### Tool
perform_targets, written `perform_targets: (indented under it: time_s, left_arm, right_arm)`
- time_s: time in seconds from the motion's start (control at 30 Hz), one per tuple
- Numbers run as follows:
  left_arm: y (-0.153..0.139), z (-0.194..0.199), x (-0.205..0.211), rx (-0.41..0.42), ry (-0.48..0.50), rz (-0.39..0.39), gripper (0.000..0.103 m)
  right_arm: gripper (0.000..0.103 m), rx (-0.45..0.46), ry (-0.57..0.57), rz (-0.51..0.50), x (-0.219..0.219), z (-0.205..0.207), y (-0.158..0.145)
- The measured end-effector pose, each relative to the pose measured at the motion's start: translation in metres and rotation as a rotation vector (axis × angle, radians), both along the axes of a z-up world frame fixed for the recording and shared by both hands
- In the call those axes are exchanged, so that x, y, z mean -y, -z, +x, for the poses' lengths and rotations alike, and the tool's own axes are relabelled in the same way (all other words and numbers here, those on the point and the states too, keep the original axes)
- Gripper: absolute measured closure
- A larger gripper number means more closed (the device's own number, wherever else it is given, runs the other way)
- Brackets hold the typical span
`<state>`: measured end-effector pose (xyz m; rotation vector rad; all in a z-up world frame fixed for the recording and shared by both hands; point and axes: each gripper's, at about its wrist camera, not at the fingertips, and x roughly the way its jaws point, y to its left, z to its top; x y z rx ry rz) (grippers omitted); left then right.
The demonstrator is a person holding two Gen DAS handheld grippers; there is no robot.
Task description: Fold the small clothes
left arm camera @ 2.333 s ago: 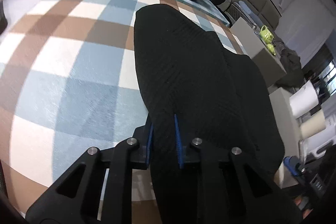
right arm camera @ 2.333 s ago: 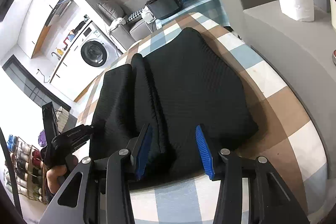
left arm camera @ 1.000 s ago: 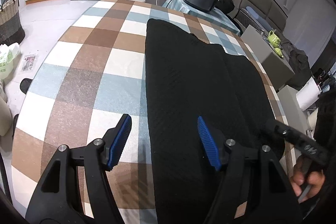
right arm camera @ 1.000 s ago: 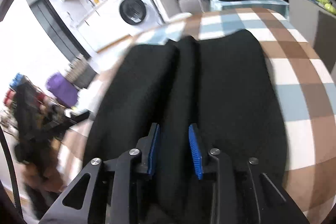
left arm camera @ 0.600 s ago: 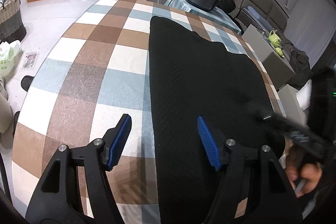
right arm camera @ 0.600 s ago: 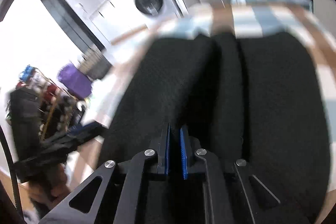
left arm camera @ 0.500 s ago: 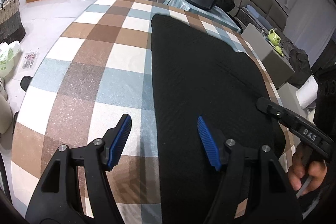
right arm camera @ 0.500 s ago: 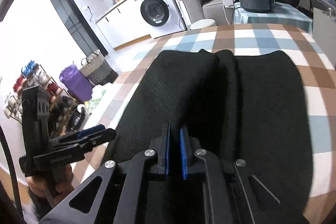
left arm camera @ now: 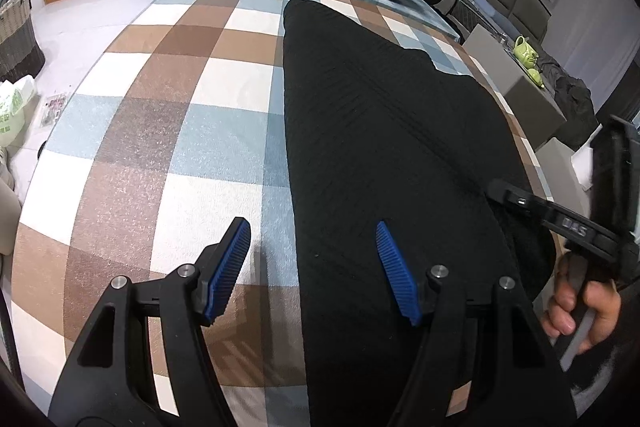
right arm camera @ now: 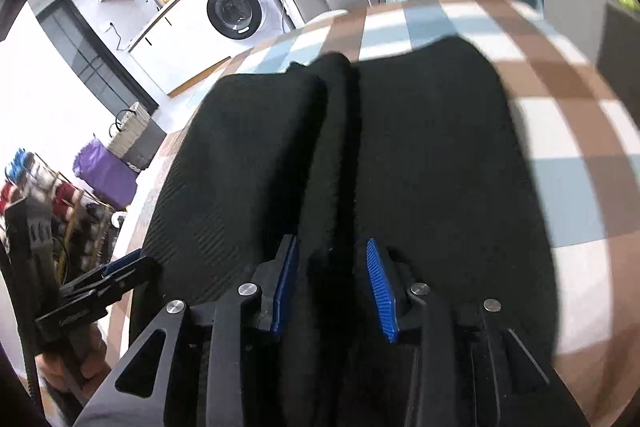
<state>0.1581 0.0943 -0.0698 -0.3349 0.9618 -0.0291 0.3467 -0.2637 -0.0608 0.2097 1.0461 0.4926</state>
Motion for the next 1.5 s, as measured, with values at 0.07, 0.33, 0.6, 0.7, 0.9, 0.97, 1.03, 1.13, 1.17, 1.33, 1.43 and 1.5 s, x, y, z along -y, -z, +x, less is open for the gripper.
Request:
perform_targets:
  time_s: [0.07, 0.33, 0.6, 0.7, 0.9, 0.97, 1.03, 1.13, 1.17, 1.33, 1.43, 1.5]
  left_arm:
    - [-0.002, 0.0, 0.0, 0.003, -0.001, 0.007, 0.04]
    - [-0.009, 0.001, -0.003, 0.016, -0.011, 0.003, 0.04]
    - [-0.003, 0.008, 0.008, -0.002, 0.018, 0.006, 0.04]
    - [-0.003, 0.007, 0.01, 0.003, 0.025, 0.014, 0.04]
    - [-0.005, 0.005, 0.012, -0.004, 0.024, 0.01, 0.04]
    - [-0.006, 0.005, 0.01, 0.001, 0.025, 0.017, 0.04]
    - [-0.009, 0.003, 0.009, 0.008, 0.021, 0.017, 0.04]
    - [-0.012, 0.001, 0.004, 0.015, 0.013, 0.012, 0.04]
    - [-0.013, 0.0, 0.003, 0.017, 0.01, 0.013, 0.04]
    - [-0.01, 0.001, 0.001, 0.011, 0.011, 0.003, 0.04]
    - [-0.01, -0.003, 0.005, 0.01, 0.022, 0.027, 0.04]
    - [-0.01, -0.008, 0.006, 0.011, 0.031, 0.025, 0.04]
  right_arm:
    - [0.068, 0.012, -0.005, 0.02, -0.005, 0.008, 0.002]
    - [0.097, 0.173, -0.064, 0.046, -0.019, 0.007, -0.038]
    - [0.096, 0.027, 0.018, -0.146, -0.002, 0.026, 0.001]
    - [0.083, 0.054, 0.037, -0.105, 0.005, 0.018, -0.005]
    - [0.067, 0.058, -0.009, 0.085, 0.001, 0.01, -0.019]
    - [0.067, 0.019, -0.029, 0.089, -0.015, 0.017, -0.011]
    - [0.074, -0.022, -0.031, 0.07, -0.026, 0.026, 0.0]
    - [0.094, -0.003, -0.06, 0.063, -0.039, 0.029, -0.003]
    - [0.095, 0.067, -0.079, 0.073, -0.041, 0.024, -0.017]
    - [0.093, 0.031, -0.032, -0.05, -0.043, 0.032, -0.009]
    - [0.089, -0.046, -0.04, 0.011, -0.035, 0.029, 0.0]
    - [0.081, -0.046, -0.091, 0.087, -0.026, 0.013, -0.006]
